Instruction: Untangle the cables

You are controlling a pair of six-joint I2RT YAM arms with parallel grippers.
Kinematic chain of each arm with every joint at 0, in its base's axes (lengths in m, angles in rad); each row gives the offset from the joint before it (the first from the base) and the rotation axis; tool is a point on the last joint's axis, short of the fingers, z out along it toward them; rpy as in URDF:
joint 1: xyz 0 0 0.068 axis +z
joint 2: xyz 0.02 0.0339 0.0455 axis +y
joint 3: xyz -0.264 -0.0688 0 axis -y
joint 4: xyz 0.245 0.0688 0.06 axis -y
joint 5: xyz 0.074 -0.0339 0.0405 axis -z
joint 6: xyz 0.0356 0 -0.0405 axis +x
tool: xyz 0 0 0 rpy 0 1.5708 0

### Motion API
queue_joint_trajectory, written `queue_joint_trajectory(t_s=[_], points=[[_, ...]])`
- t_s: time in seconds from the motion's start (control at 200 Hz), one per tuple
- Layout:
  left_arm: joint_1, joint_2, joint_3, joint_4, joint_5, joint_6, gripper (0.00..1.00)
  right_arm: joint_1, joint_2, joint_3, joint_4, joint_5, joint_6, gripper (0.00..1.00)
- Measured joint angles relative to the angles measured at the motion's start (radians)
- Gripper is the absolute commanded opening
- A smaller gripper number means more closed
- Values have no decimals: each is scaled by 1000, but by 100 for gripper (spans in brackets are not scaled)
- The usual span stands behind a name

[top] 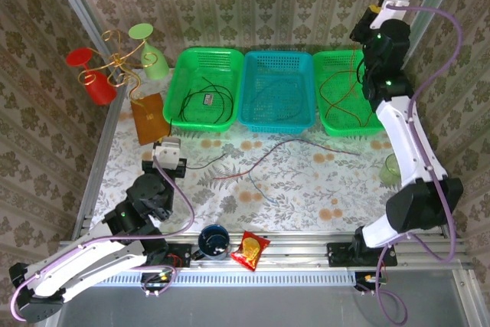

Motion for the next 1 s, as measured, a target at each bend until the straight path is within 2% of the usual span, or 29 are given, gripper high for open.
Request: queue_joint_trajectory(t_s=[0.07, 0.22, 0.32, 0.51, 0.755, 0.825, 0.9, 1.0], points=[[-5, 0, 0, 0, -3, -8, 0, -5, 80, 3, -62, 4, 11, 0], [-21, 0, 0, -1, -13, -22, 0, -7, 322, 40, -340, 18, 65, 0], [-23, 3, 0, -1, -16, -27, 0, -7, 431, 27, -491, 8, 92, 0], [-35, 29, 0, -2, -24, -30, 0, -34, 483, 24, -652, -24, 127, 0], [-53, 64, 13, -1, -37, -32, 0, -124, 523, 97, -750, -133, 161, 0], [-56, 105, 39, -5, -37, -27, 0, -139, 531, 97, -768, -164, 166, 16], [-63, 160, 80, -5, -37, -6, 0, -148, 534, 97, -782, -201, 172, 27], [-74, 229, 138, 1, -26, 44, 0, -165, 534, 100, -793, -258, 180, 46]])
